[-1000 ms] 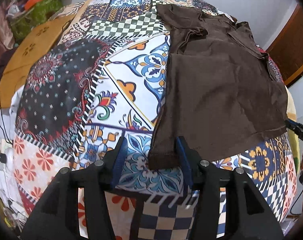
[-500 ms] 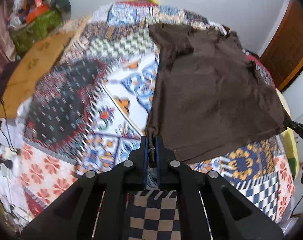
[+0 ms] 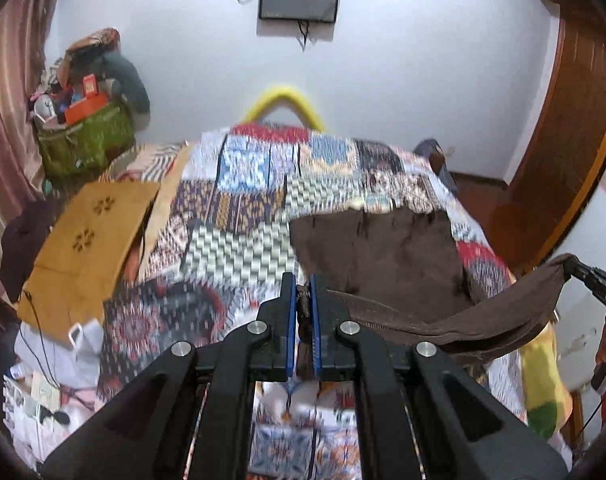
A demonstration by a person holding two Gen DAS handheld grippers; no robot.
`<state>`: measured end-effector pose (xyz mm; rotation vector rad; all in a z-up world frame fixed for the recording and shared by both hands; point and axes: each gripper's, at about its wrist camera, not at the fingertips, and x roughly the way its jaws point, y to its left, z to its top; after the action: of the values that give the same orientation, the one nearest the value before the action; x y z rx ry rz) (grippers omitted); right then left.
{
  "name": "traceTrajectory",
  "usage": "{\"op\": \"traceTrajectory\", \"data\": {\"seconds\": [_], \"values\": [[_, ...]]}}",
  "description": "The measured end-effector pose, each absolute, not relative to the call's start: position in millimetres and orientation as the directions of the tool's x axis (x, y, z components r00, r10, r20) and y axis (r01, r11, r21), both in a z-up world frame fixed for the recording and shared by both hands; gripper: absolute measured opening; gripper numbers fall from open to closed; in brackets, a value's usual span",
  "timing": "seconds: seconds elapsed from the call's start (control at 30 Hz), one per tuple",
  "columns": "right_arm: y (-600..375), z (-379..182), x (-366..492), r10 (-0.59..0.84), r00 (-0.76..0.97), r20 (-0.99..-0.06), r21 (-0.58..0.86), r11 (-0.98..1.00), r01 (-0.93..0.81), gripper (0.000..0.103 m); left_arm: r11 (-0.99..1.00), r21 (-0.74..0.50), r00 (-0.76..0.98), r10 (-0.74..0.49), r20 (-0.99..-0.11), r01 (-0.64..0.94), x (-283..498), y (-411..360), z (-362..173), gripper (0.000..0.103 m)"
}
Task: Fold small clothes
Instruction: 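Grasp the shirt hem with both grippers and lift it toward the collar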
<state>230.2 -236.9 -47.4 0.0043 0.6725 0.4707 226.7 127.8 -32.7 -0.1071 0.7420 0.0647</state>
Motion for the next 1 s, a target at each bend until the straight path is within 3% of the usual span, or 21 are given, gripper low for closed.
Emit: {"op": "traceTrajectory", "data": {"seconds": [0.4,1.0], "values": [[-214,-36,292,0.415,0.710,-0.569,0.119,0.896,-0.428,0.006,0.989,-0.055,0.737,0.066,-0.672,-0.138,310,146,-30,0.006],[-186,-105,415,0.391,0.639,-0.662,0.118,0.897,-0.427,0.006,0.980,-0.033,0.590,0.092,-0.802,-0.198,461,194,-151,0.006]]}}
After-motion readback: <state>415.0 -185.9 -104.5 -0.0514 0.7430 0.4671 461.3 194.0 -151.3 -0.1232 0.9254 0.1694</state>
